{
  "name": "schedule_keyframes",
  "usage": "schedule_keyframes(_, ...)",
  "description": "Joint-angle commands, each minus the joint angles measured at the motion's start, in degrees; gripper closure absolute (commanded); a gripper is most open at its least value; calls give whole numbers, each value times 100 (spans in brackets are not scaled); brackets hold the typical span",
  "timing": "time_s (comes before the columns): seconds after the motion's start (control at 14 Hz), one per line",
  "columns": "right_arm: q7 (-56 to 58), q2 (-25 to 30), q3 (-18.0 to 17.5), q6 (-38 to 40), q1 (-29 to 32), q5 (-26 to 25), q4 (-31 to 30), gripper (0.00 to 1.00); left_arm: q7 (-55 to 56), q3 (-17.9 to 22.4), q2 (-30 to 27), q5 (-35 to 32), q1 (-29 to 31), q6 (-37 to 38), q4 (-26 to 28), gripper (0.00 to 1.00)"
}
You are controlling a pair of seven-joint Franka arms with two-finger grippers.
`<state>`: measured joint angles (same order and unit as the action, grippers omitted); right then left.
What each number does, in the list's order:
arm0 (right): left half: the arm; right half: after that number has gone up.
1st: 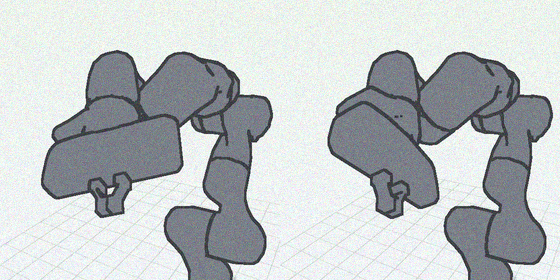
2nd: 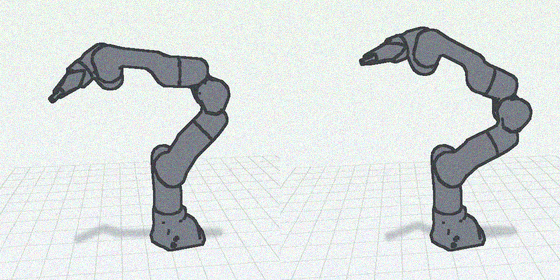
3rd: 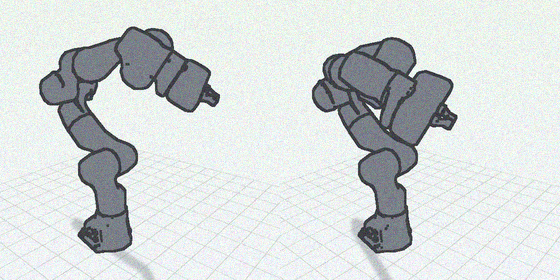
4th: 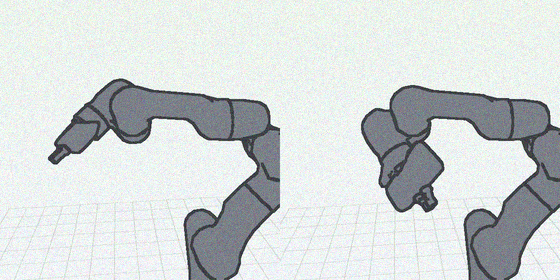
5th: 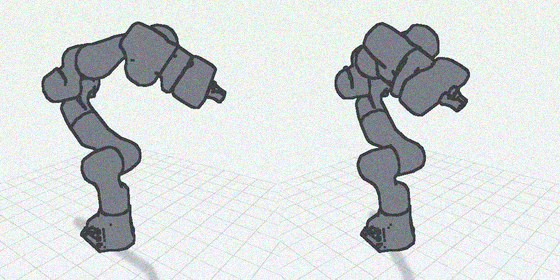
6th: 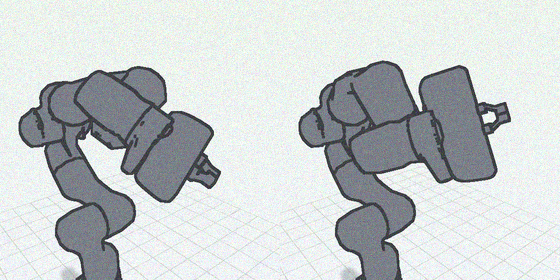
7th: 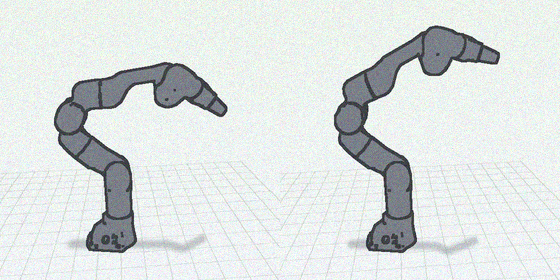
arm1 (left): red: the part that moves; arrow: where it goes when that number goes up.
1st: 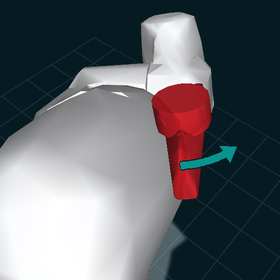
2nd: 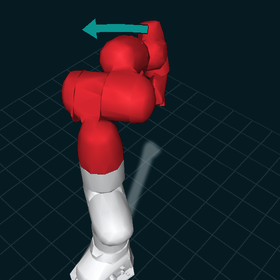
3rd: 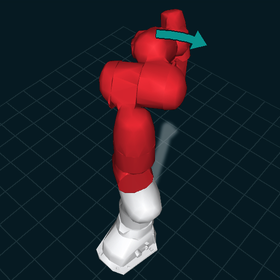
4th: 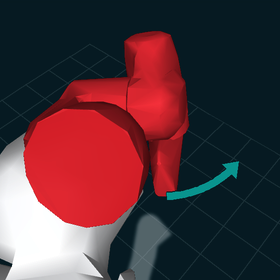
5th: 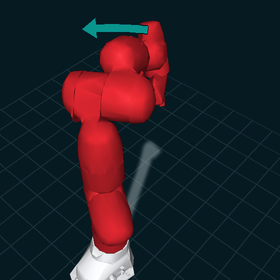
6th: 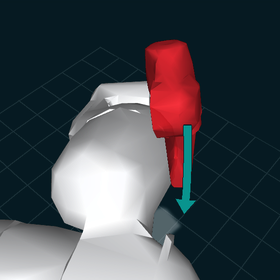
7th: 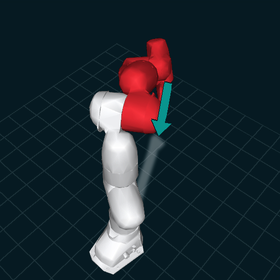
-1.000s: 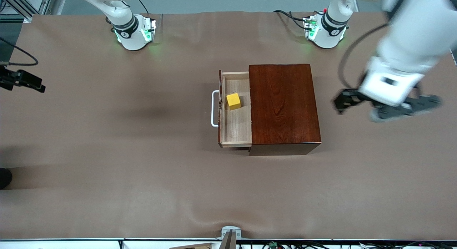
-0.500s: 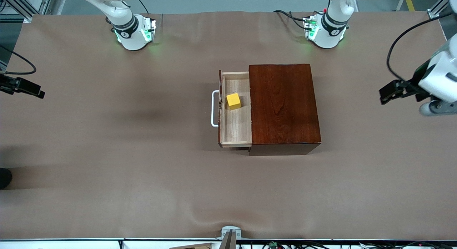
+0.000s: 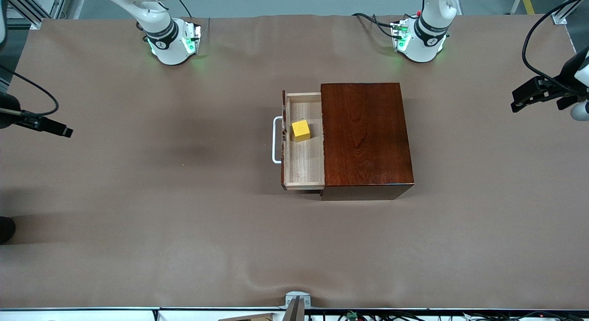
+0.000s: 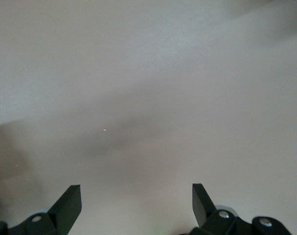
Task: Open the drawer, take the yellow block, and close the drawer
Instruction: 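Reach the right gripper down into the drawer over the yellow block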
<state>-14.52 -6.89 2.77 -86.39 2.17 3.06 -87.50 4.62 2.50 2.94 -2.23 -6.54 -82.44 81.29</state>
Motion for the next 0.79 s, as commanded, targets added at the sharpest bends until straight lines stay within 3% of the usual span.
schedule_keyframes(0.0, -1023, -23, -5, 70, -470, 20, 111, 0, -110, -47, -189, 126, 65, -35, 221, 0)
schedule_keyframes(0.21, -2139, -23, -5, 87, -989, 28, 119, 0, -110, -56, -399, 117, 82, -122, 527, 0)
schedule_keyframes(0.5, -3476, -23, -5, 61, -1648, 28, 111, 0, -136, -539, -698, 126, 575, -351, 1020, 0)
schedule_keyframes(0.71, -4319, -58, 4, 44, -1781, 659, 111, 0, -136, -627, -795, 126, 548, -422, 1135, 0)
